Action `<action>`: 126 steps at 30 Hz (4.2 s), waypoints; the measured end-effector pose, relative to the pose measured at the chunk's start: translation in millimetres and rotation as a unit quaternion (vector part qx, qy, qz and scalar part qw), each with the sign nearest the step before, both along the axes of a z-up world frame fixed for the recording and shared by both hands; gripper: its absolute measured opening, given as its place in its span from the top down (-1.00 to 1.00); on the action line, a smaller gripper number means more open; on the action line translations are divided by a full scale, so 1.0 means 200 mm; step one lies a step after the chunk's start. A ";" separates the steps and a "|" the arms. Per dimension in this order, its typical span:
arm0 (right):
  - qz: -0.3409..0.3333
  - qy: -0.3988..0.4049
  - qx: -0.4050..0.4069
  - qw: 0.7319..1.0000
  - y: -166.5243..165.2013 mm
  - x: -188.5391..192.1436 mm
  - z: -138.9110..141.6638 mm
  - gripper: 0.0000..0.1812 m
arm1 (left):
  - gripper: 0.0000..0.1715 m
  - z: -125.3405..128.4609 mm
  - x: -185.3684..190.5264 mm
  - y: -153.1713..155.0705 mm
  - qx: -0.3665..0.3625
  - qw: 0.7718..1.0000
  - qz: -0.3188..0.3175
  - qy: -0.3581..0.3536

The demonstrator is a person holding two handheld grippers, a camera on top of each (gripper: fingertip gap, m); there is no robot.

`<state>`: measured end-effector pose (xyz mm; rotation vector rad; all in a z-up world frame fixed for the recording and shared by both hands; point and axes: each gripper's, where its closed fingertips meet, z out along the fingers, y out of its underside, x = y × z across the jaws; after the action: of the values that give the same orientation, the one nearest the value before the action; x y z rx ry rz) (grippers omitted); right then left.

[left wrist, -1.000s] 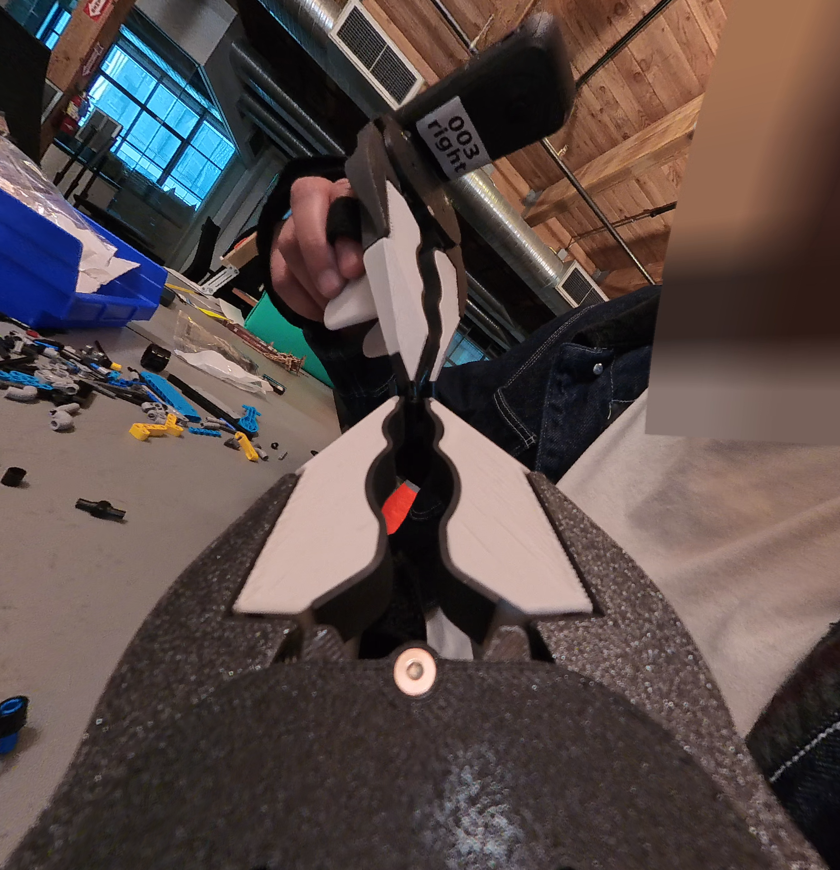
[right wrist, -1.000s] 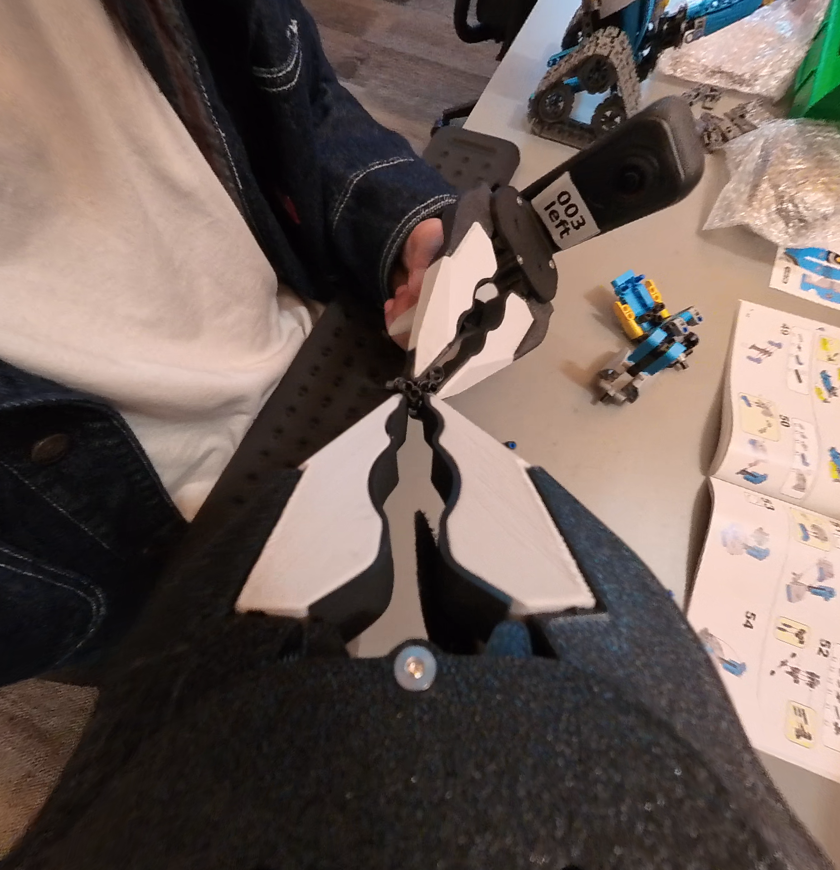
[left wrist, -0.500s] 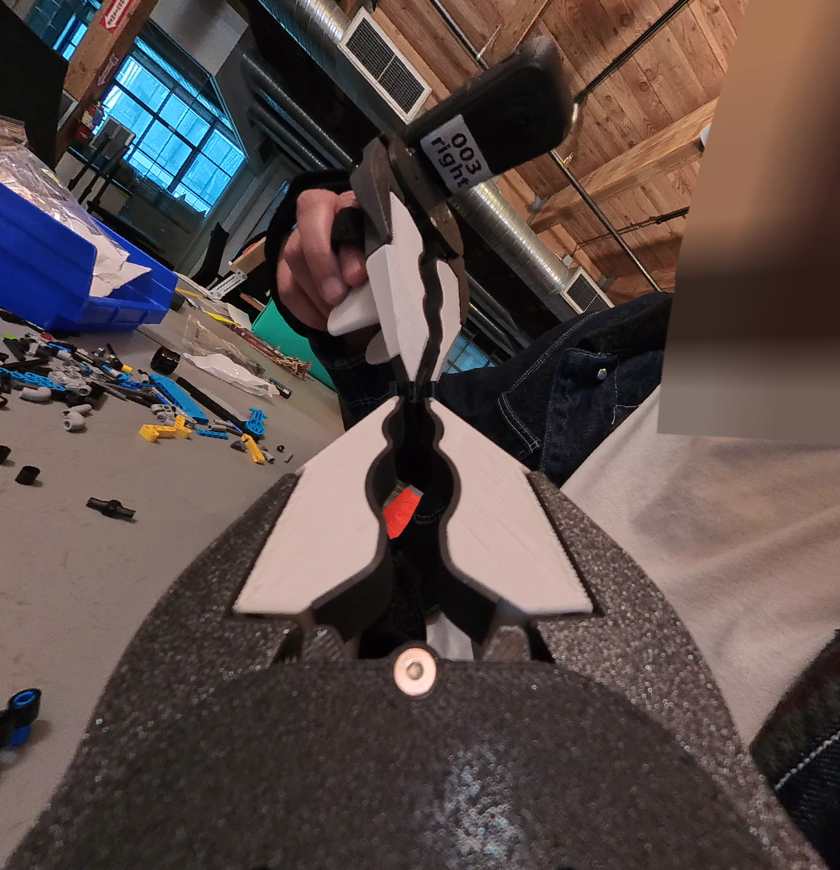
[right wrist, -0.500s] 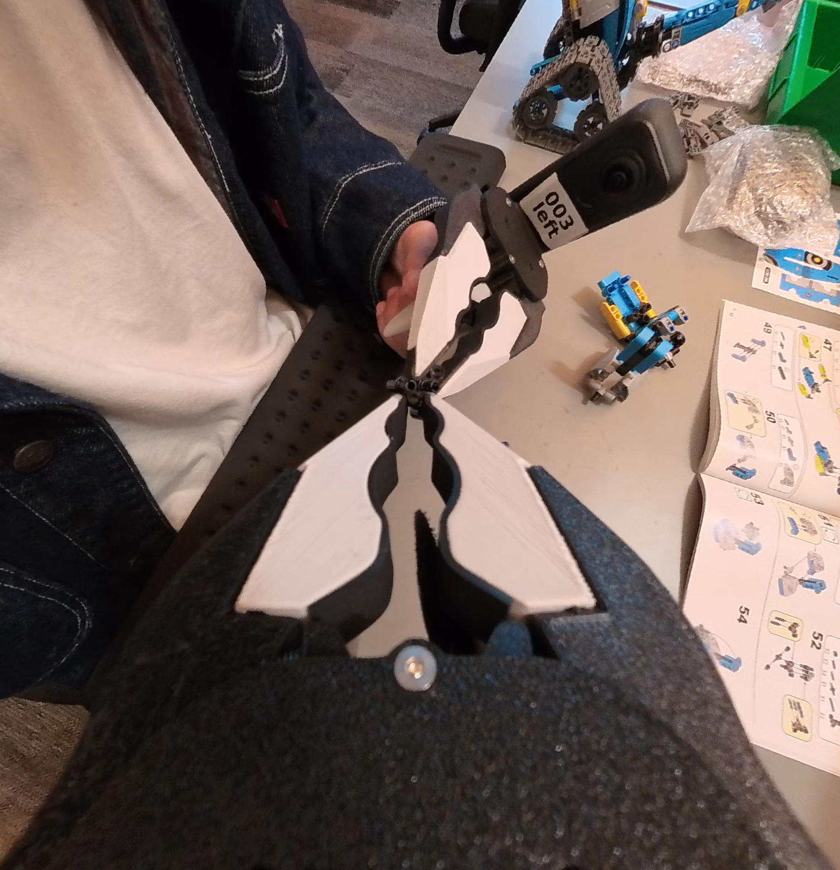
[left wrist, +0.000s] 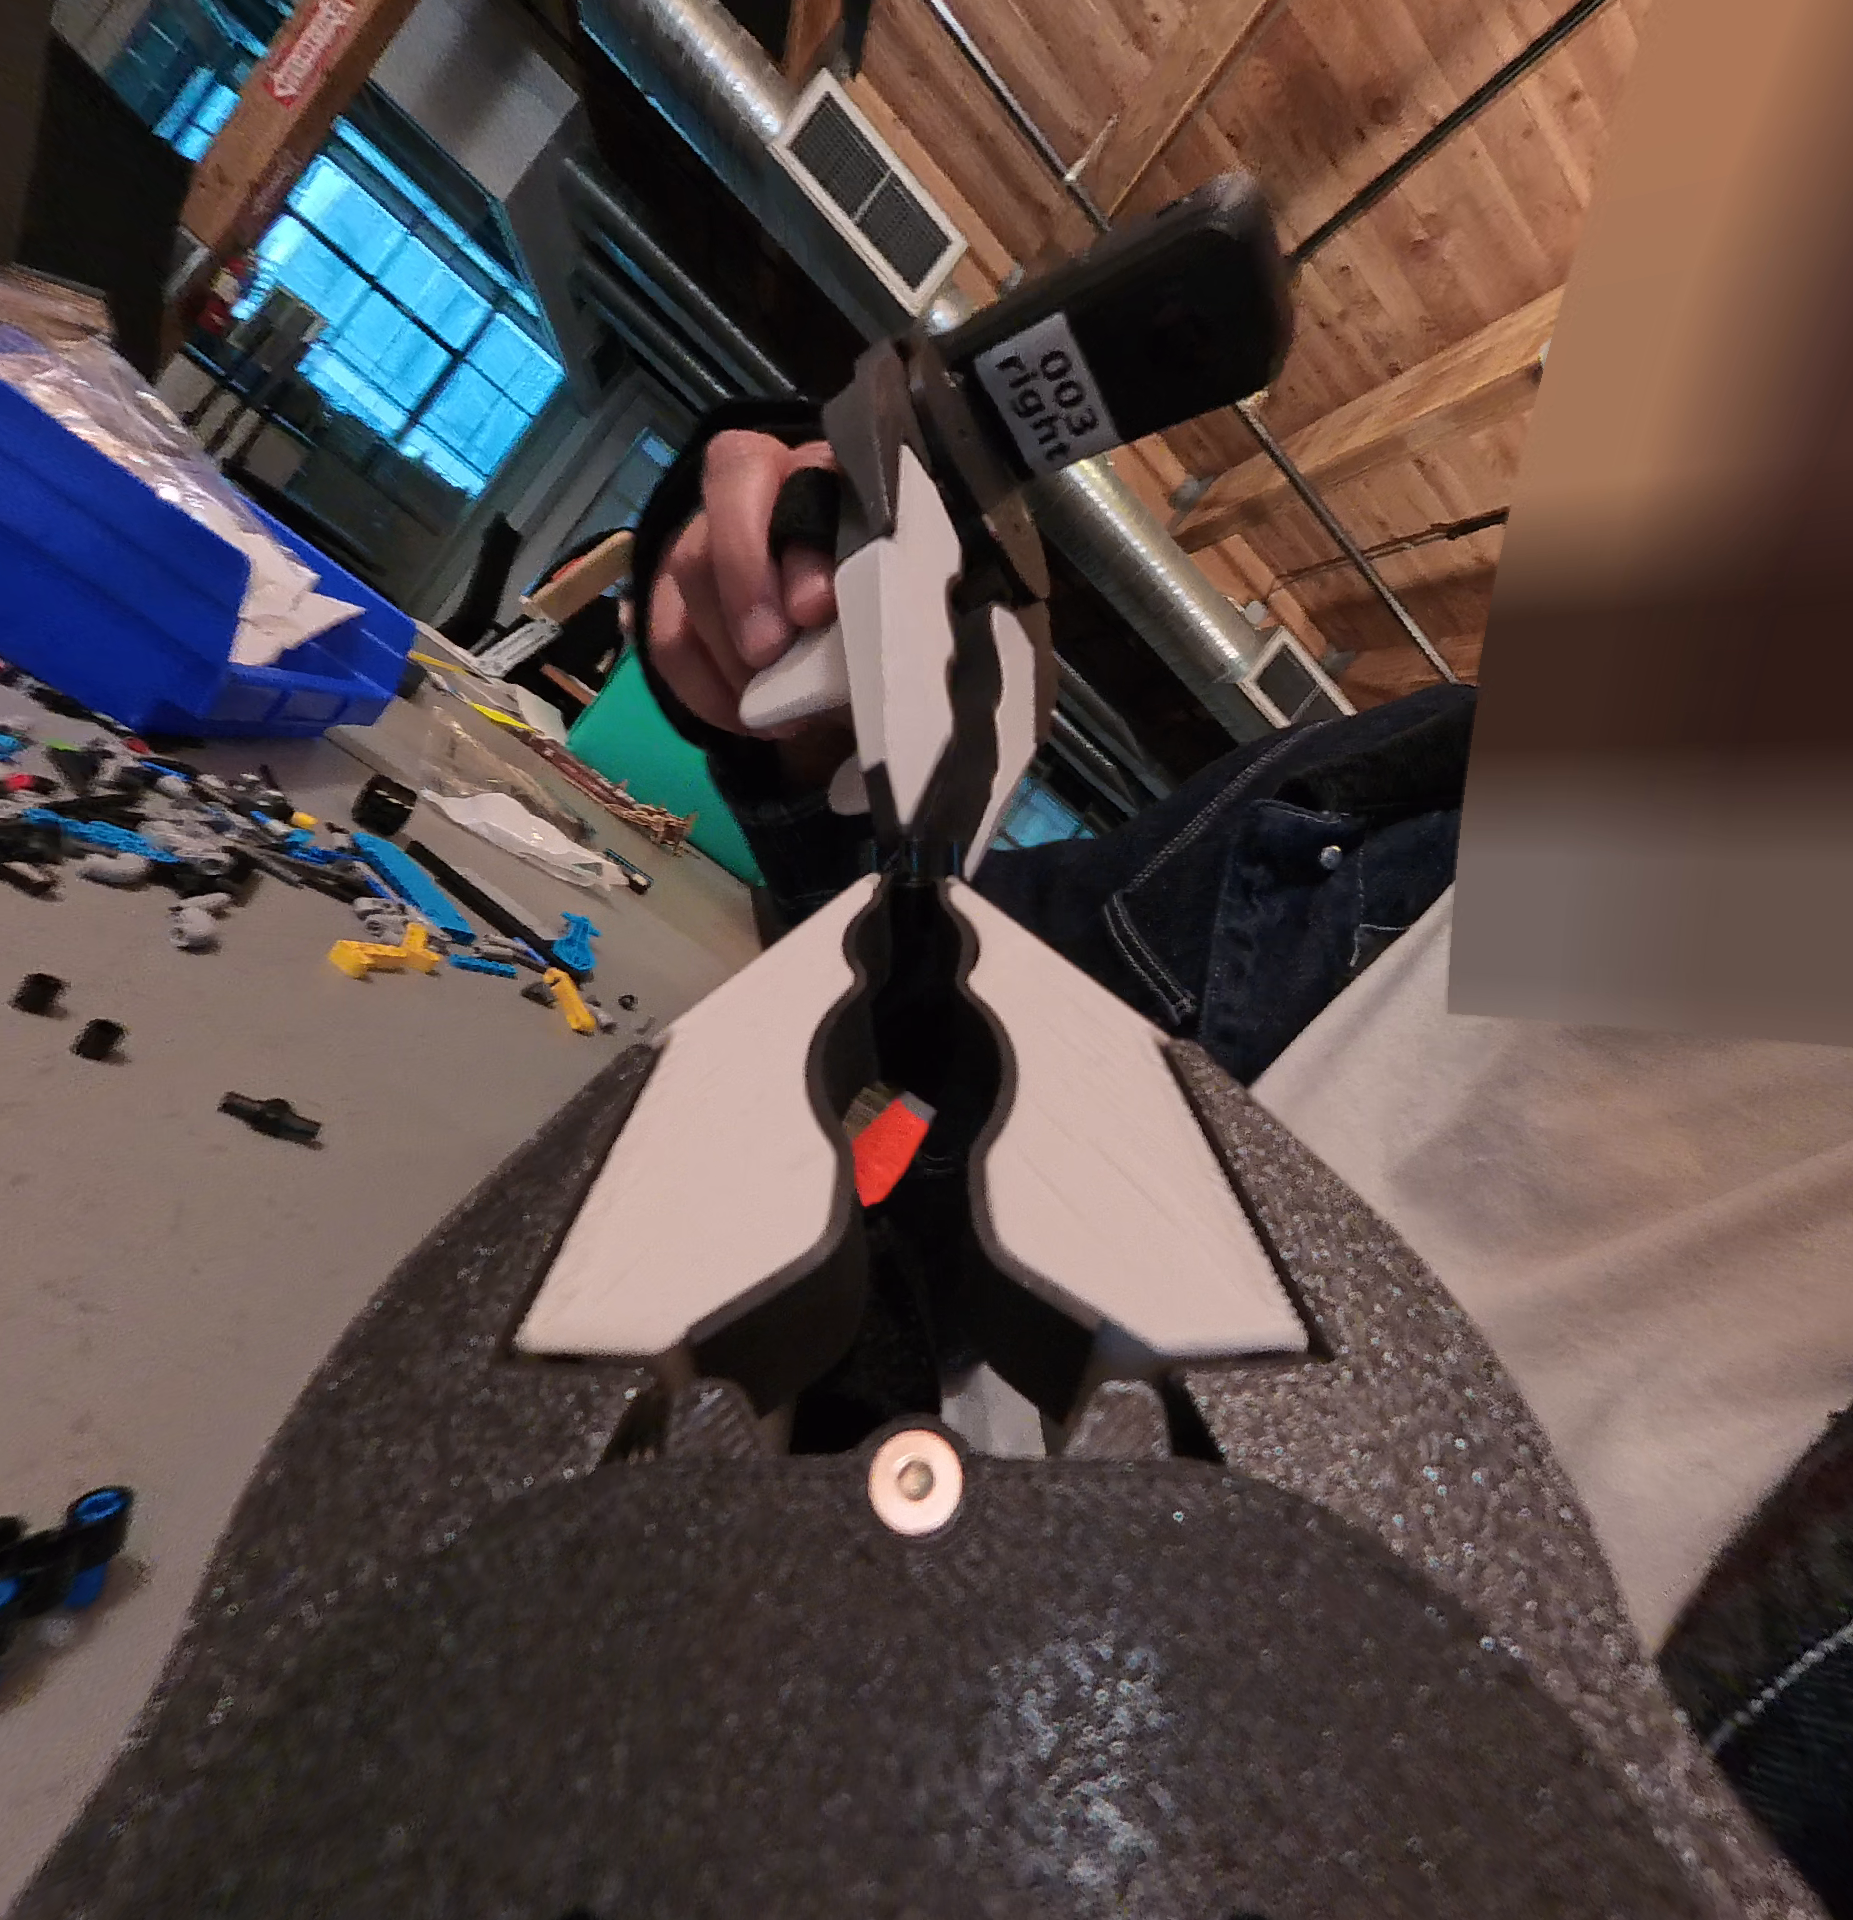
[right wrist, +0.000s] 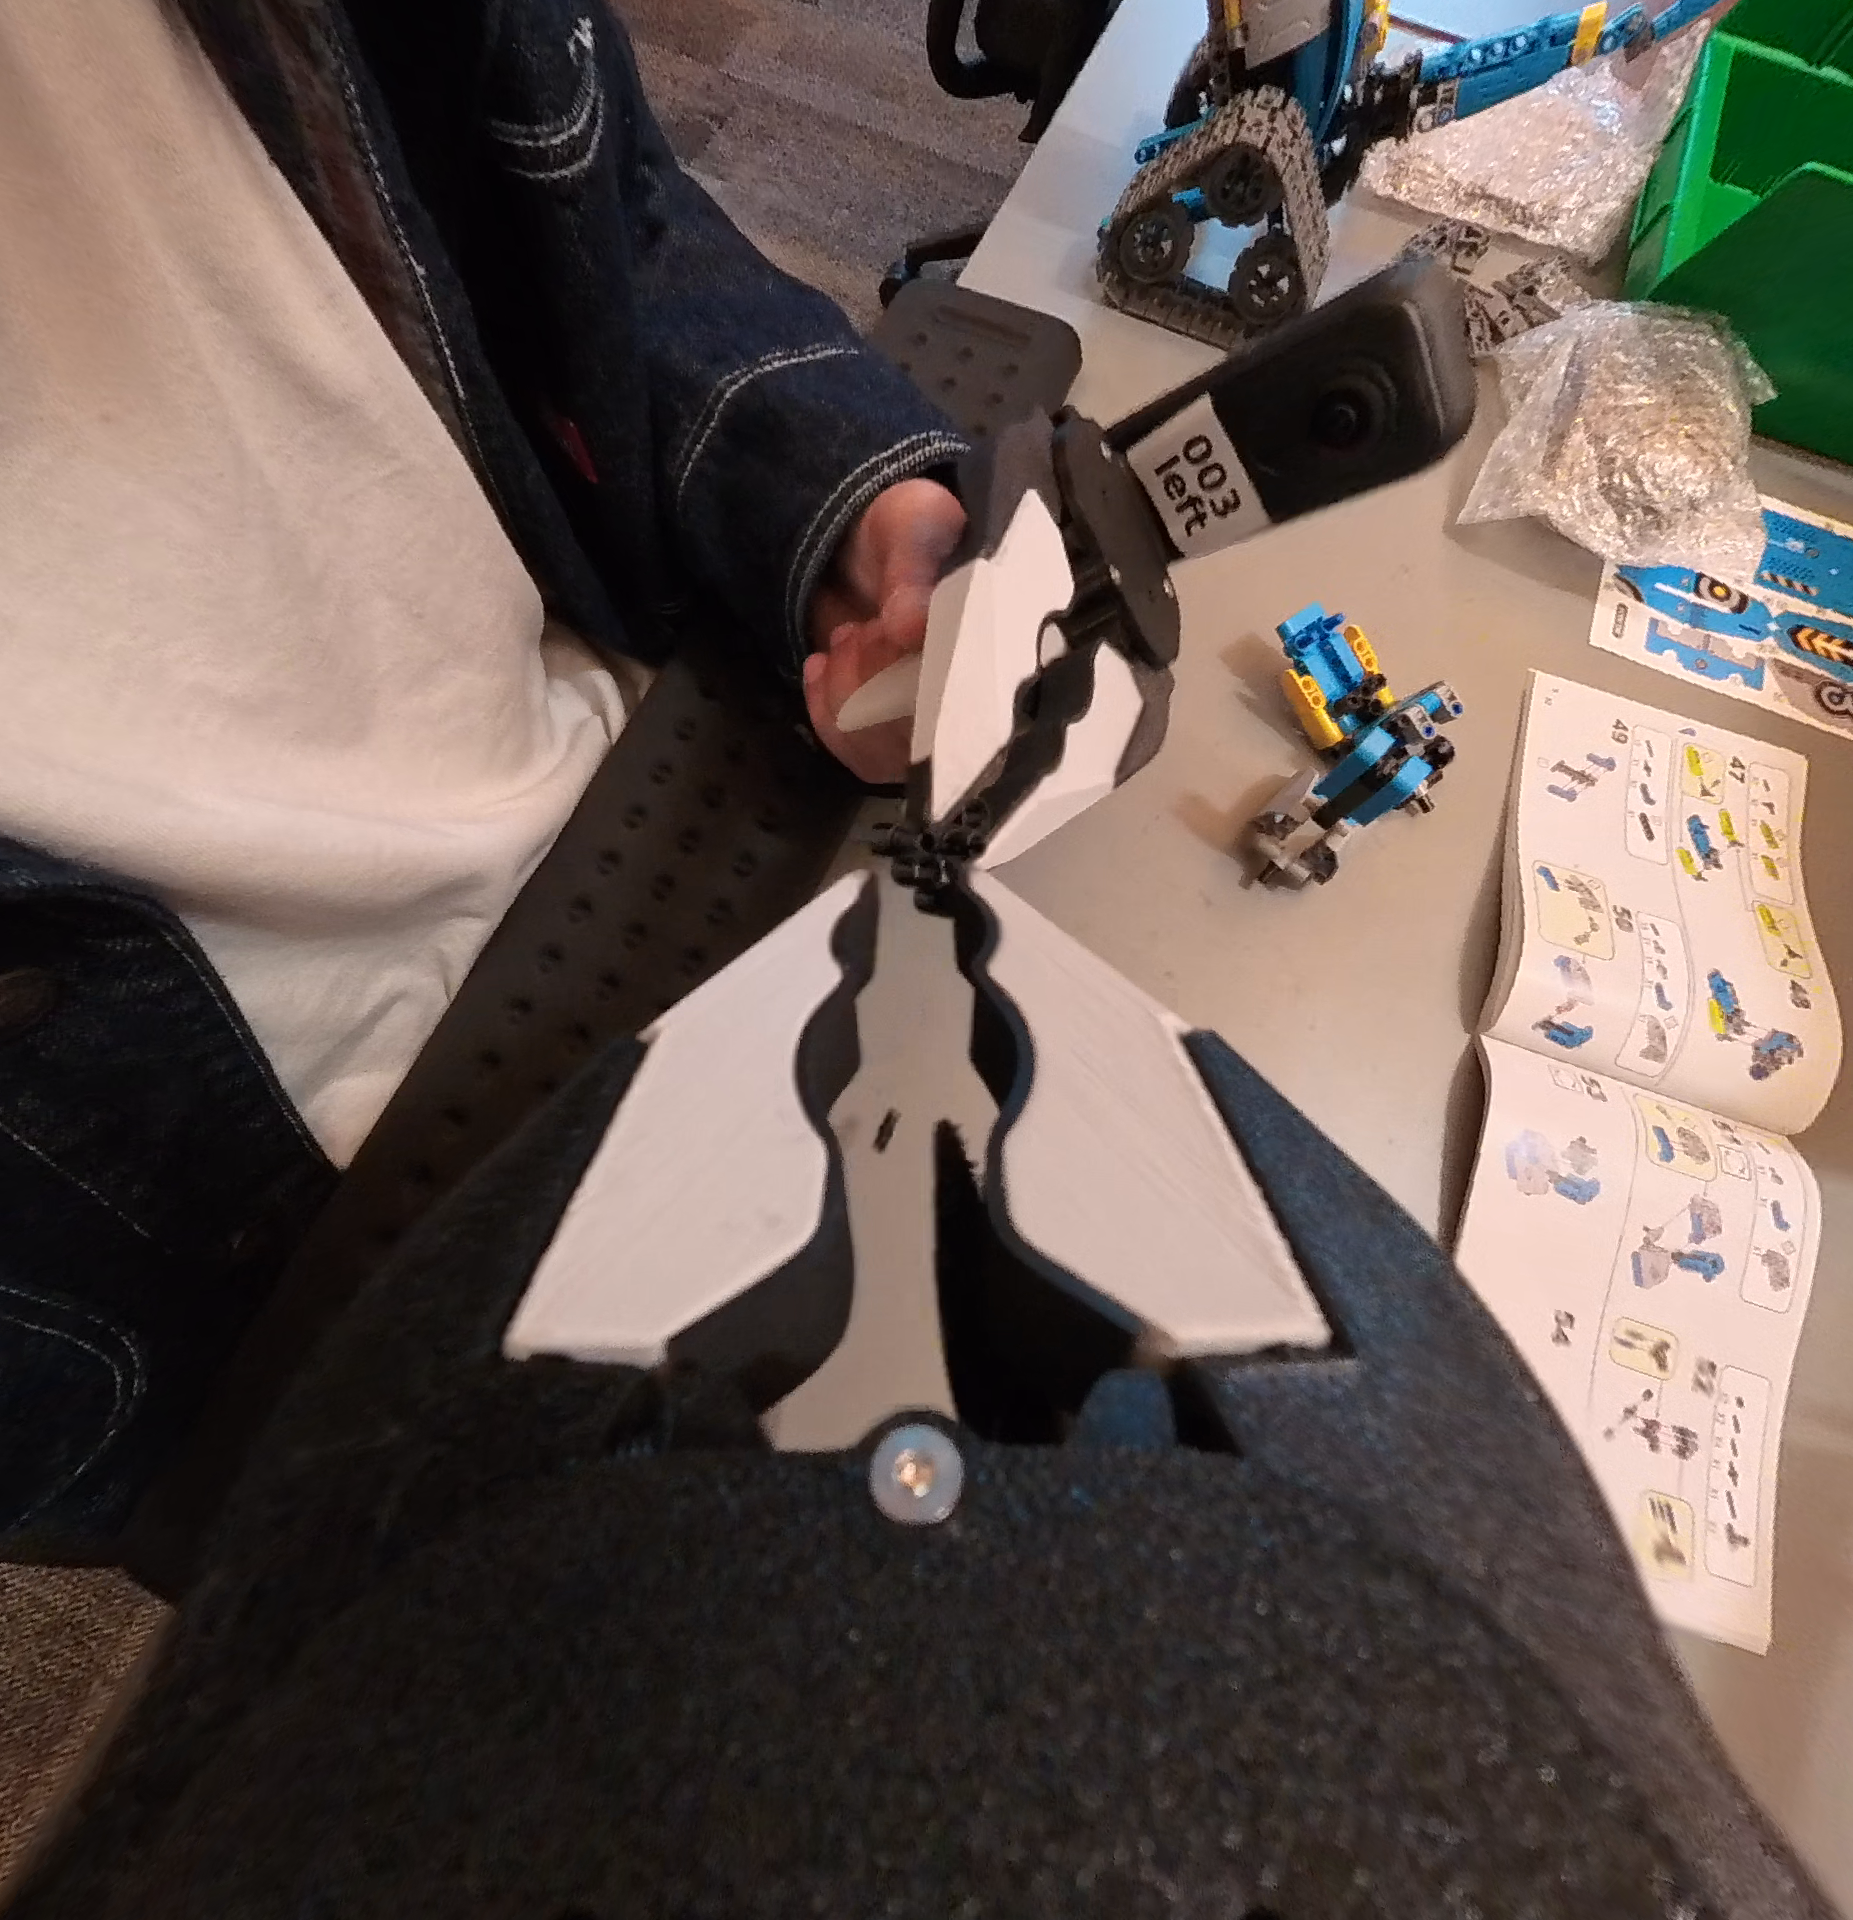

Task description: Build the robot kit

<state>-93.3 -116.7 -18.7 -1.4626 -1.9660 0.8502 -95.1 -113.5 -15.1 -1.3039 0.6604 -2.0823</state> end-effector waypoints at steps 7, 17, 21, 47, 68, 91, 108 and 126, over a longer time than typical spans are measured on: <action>-0.134 -0.064 0.007 0.989 0.20 0.23 -0.20 0.82 | 0.92 -0.07 -0.13 0.16 0.036 0.991 0.108 0.076; -0.272 0.152 -0.093 0.946 0.18 0.18 -0.15 0.78 | 0.92 -0.27 0.02 0.11 0.205 0.932 0.167 0.247; -0.243 0.158 -0.110 0.951 0.10 0.02 -0.24 0.73 | 0.92 -0.30 0.04 0.08 0.239 0.919 0.166 0.266; -0.196 0.081 -0.065 0.975 0.12 0.16 -0.26 0.97 | 0.92 -0.51 0.01 0.08 0.380 0.821 0.178 0.387; -0.186 0.039 -0.093 0.977 0.10 0.00 -0.38 0.96 | 0.92 -0.40 0.02 0.06 0.367 0.847 0.189 0.336; -0.262 0.201 -0.440 0.835 0.11 -0.06 -0.37 0.97 | 0.93 -0.34 -0.02 0.09 0.357 0.853 0.218 0.313; -0.239 0.017 -0.171 0.956 0.04 -0.06 -0.80 0.96 | 0.72 -0.78 -0.10 0.03 0.372 0.784 0.080 0.491; -0.173 -0.243 -0.042 0.953 -0.01 0.37 -0.79 0.95 | 0.92 -0.81 -0.10 0.05 0.419 0.770 0.035 0.481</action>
<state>-19.4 -119.6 -177.0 -2.1484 -1.9207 0.4468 -115.7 -104.5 -177.9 -1.6623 1.6741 -0.6570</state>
